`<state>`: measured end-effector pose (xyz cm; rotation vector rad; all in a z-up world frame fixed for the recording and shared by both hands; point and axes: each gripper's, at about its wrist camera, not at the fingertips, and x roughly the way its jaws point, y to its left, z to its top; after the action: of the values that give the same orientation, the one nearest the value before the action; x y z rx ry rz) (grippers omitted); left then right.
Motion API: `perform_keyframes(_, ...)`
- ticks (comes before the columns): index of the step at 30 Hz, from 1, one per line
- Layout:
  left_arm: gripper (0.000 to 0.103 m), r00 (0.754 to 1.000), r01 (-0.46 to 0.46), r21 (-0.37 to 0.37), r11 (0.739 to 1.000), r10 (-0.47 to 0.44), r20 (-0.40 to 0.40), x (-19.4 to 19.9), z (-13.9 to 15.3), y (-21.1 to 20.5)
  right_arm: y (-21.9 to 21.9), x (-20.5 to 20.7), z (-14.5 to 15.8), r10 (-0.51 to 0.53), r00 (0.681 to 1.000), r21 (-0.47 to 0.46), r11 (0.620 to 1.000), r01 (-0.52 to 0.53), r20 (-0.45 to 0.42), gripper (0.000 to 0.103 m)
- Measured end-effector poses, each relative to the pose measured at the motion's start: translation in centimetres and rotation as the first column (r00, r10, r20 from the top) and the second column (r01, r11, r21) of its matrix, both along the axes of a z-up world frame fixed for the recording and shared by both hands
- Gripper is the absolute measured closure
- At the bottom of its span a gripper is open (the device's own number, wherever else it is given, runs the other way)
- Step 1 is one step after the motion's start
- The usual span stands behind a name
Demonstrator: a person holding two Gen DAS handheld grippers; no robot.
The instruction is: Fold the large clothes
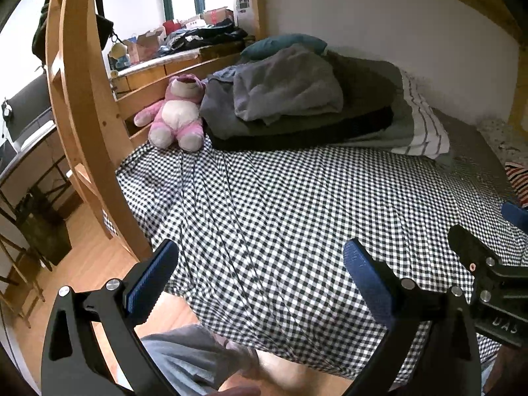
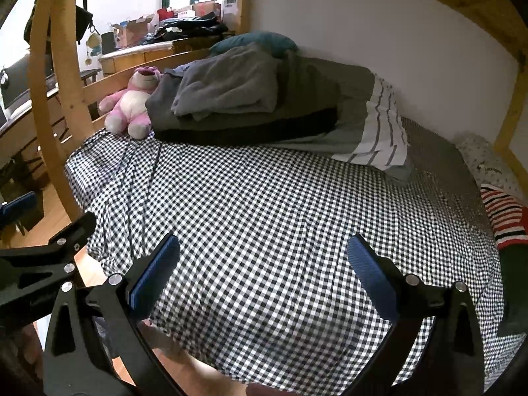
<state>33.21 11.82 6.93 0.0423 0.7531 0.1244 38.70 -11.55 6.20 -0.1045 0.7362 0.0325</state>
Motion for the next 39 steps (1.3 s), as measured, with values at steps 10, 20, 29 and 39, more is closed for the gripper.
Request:
perform_keyframes(10,0.004,1.000,-0.004,0.002,1.000,0.004,-0.015,-0.7,-0.9,-0.4,-0.1,-1.0,-0.4,-0.002,1.000,0.015,1.000,0.003,-0.012,0.003)
perform_keyframes(20,0.004,1.000,0.007,-0.002,1.000,-0.007,-0.027,-0.7,-0.9,-0.8,-0.3,-1.1,-0.6,-0.016,1.000,-0.001,1.000,0.016,-0.009,0.003)
perform_keyframes(29,0.004,1.000,-0.003,0.020,1.000,0.004,-0.020,-0.9,-0.7,-0.8,0.0,-1.2,-0.8,-0.008,1.000,0.002,1.000,0.008,-0.013,0.003)
perform_keyframes(39,0.004,1.000,-0.011,0.035,0.999,0.011,-0.007,-1.4,-0.4,-1.0,0.0,-1.3,-1.1,-0.004,1.000,0.009,1.000,0.004,-0.020,0.003)
